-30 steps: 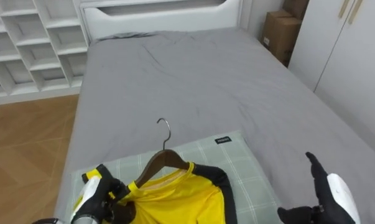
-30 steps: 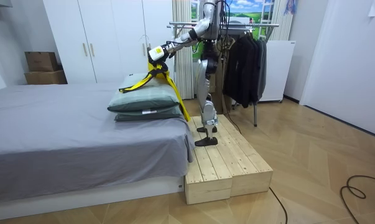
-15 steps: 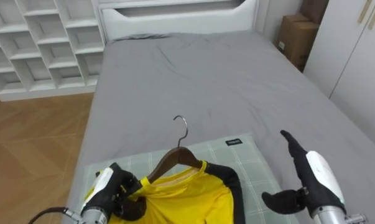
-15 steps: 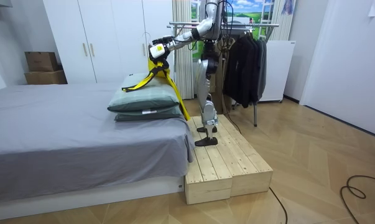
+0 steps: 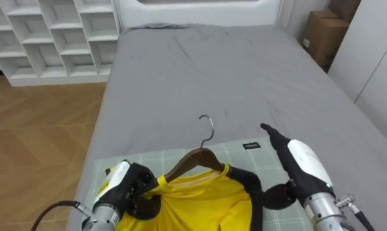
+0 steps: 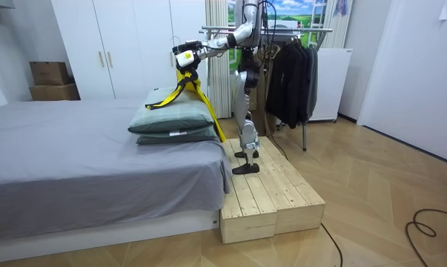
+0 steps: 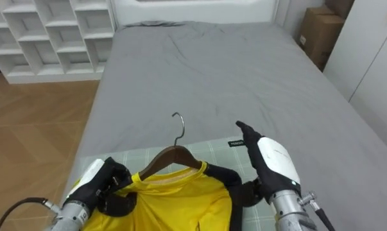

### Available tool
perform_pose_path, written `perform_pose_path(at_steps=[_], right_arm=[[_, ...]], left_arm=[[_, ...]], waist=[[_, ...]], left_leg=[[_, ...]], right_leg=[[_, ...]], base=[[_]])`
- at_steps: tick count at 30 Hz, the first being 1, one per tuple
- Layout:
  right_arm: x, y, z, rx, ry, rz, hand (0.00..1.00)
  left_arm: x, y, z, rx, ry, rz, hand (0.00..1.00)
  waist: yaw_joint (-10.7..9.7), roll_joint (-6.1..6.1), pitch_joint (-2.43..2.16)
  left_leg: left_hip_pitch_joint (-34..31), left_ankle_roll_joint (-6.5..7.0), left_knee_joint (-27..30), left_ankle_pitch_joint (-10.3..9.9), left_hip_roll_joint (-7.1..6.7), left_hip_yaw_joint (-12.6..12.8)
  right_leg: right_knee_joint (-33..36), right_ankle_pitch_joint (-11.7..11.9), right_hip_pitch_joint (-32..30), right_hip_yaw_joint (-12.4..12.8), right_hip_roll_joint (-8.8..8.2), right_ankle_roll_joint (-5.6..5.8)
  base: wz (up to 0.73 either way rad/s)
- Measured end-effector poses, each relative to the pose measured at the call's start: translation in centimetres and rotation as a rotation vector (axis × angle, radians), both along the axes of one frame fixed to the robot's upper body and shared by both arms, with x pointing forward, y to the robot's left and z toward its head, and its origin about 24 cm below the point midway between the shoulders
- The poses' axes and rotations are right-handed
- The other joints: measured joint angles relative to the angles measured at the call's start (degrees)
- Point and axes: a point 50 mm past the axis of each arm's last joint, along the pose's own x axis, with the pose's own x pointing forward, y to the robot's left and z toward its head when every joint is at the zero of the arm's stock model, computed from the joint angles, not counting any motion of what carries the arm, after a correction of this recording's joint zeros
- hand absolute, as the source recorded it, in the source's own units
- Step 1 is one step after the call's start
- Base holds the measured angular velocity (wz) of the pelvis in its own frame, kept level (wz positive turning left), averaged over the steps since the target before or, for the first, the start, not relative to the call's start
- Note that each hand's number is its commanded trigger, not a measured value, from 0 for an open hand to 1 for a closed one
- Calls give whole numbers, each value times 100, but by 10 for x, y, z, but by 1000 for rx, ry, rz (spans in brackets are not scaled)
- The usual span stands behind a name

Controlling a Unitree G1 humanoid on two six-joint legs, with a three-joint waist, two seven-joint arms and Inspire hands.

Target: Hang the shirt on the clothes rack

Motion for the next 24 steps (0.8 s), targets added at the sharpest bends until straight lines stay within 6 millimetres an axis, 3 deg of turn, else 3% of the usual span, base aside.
perform_pose_path(at_steps=[7, 24], right_arm=[[11, 8, 12, -63, -38, 49, 0], [10, 16, 1, -96, -14, 86, 0]], left_arm=[[2, -13, 12, -47, -10, -98, 100], [0, -27, 13, -217, 60, -198, 100]], waist=[[1, -92, -3], [7, -67, -2]], left_leg=[[51, 1, 15, -1, -2, -13], [32, 3, 141, -2, 2, -52]], right_leg=[[1, -4, 66, -5, -2, 7], [23, 1, 110, -8, 1, 1]], base=[[0], [1]])
